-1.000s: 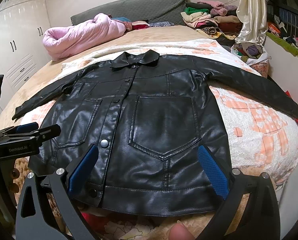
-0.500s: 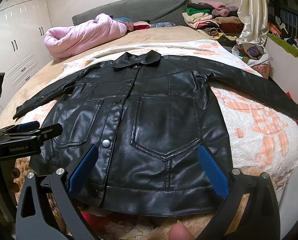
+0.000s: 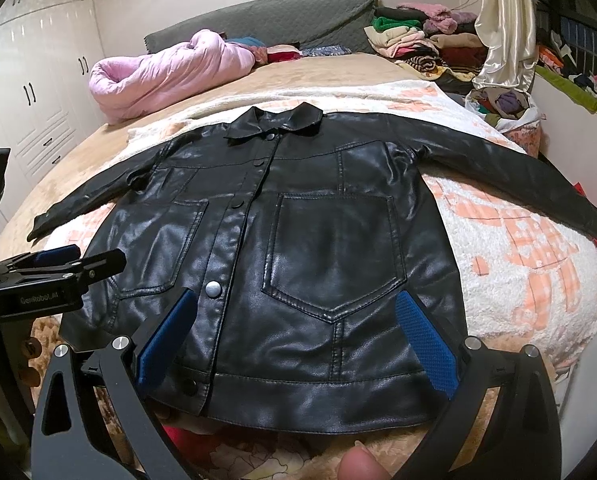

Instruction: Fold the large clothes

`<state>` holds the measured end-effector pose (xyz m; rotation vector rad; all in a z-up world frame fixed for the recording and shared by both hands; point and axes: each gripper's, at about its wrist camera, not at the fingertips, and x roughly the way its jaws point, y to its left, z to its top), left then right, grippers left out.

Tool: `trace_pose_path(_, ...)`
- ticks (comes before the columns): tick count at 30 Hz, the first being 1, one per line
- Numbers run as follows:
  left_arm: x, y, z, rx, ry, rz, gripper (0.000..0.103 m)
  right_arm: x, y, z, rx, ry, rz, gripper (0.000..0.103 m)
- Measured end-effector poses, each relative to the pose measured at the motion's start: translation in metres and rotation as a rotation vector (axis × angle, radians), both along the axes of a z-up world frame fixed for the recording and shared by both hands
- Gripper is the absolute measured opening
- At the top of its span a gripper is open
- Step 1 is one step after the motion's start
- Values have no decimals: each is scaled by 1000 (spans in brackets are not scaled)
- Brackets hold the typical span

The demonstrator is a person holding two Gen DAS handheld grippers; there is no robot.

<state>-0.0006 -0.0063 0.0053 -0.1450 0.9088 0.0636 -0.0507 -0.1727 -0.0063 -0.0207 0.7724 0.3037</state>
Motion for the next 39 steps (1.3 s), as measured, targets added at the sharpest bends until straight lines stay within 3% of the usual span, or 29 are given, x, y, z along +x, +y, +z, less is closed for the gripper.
trace_pose_path(17, 13, -1, 9, 6, -20, -7, 94, 19, -3, 9, 13, -19, -21, 99)
trace_pose_path(32, 71, -18, 18, 29, -14, -31, 94, 72, -24, 23, 52, -40, -94, 99)
trace_pose_path(39, 99, -27, 17, -15, 7, -63, 94, 102, -38, 27, 55, -26, -162, 99)
